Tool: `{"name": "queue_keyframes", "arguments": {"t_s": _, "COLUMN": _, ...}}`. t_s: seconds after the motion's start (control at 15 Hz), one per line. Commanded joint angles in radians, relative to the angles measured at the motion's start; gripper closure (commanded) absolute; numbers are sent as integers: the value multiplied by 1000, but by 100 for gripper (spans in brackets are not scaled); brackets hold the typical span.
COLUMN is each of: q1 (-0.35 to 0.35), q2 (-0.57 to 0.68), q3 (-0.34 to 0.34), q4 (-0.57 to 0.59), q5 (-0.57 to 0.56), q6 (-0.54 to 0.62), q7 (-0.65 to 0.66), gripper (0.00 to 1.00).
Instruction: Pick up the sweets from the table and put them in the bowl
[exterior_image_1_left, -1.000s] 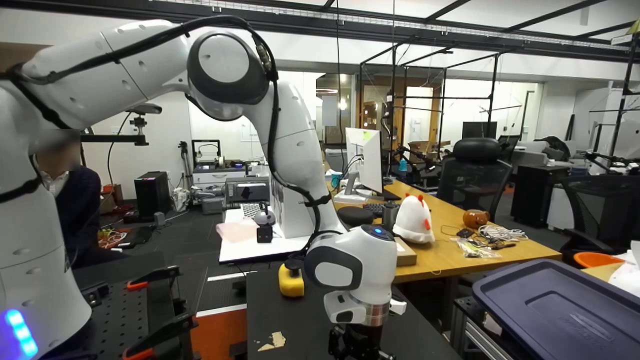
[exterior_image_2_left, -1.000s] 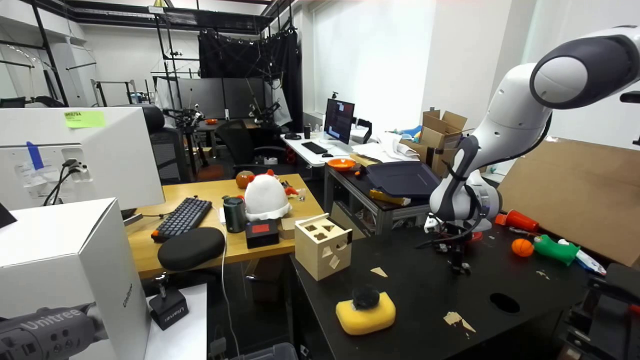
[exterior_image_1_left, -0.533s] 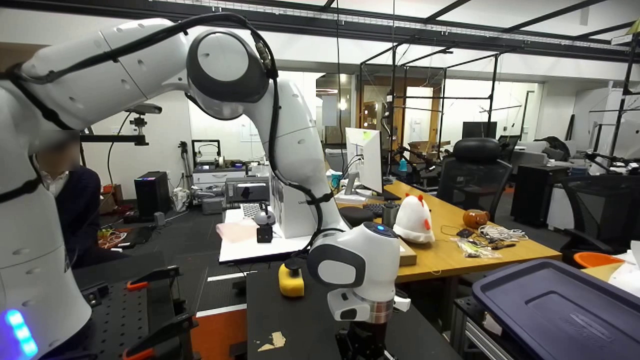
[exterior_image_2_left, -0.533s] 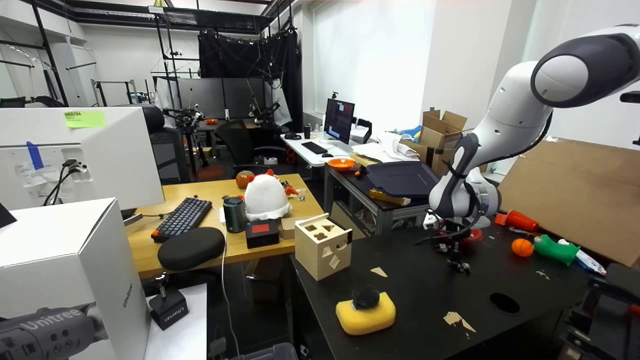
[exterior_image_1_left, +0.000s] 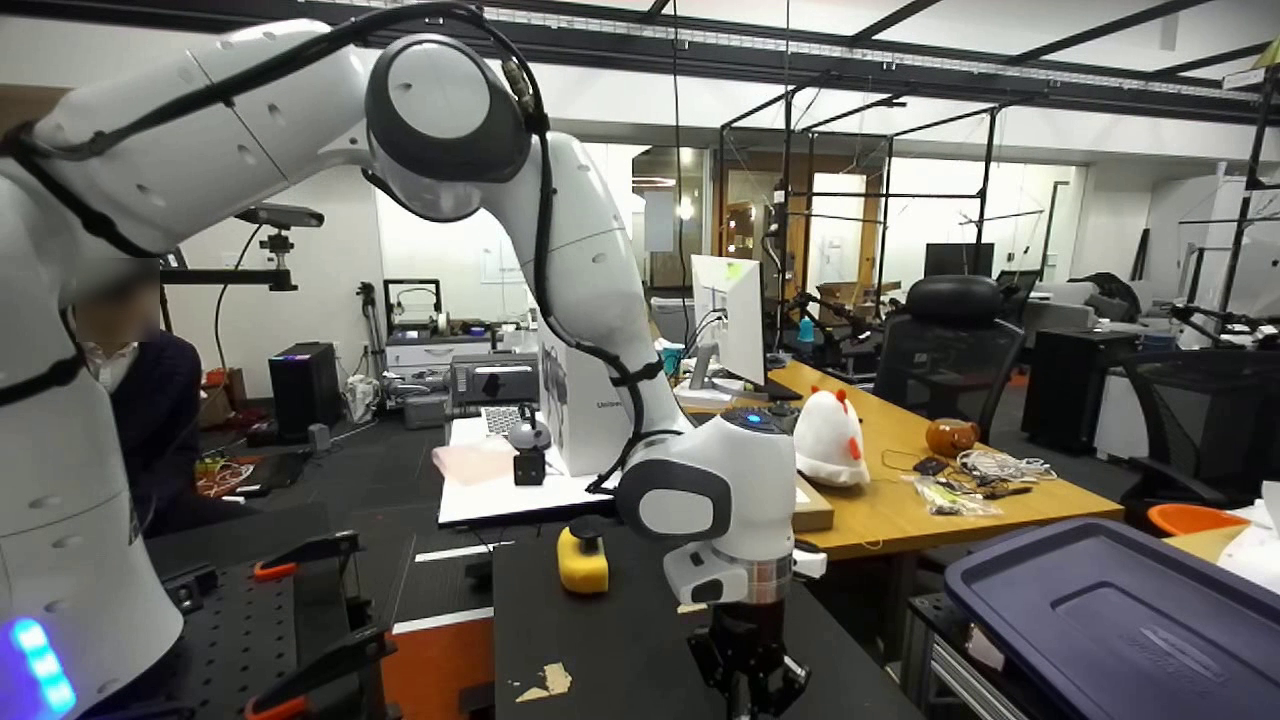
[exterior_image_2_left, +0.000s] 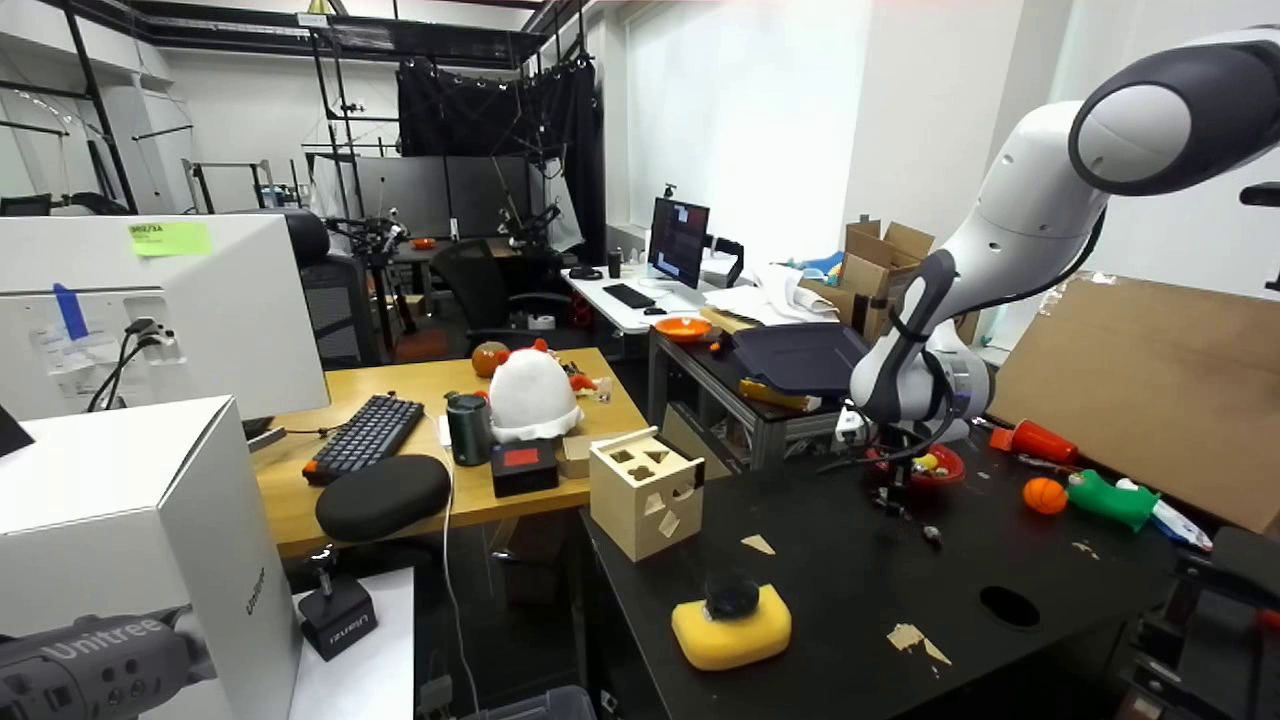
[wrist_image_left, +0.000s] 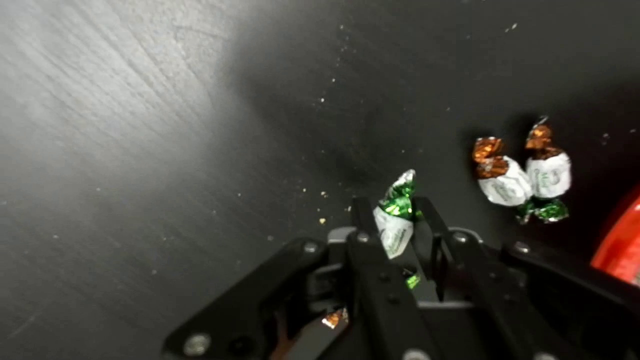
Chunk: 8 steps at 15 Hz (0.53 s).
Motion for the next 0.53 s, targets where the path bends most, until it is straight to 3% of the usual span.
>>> {"name": "queue_keyframes", "arguments": {"t_s": 0.0, "q1": 9, "q2": -118, "q3": -11, "q4": -104, "q5": -25, "q6": 51, "q7": 10, "gripper": 94}}
{"name": "queue_keyframes", "arguments": {"t_s": 0.2, "q1": -2, "q2": -157, "q3": -28, "q4": -121, "q5": -28, "q6": 54, "q7": 13, "gripper": 94}}
{"name": "queue_keyframes", "arguments": {"t_s": 0.47, "q1": 15, "q2": -157, "q3": -105, "q4": -98, "q5": -64, "q6": 39, "q7": 49, "gripper": 94}}
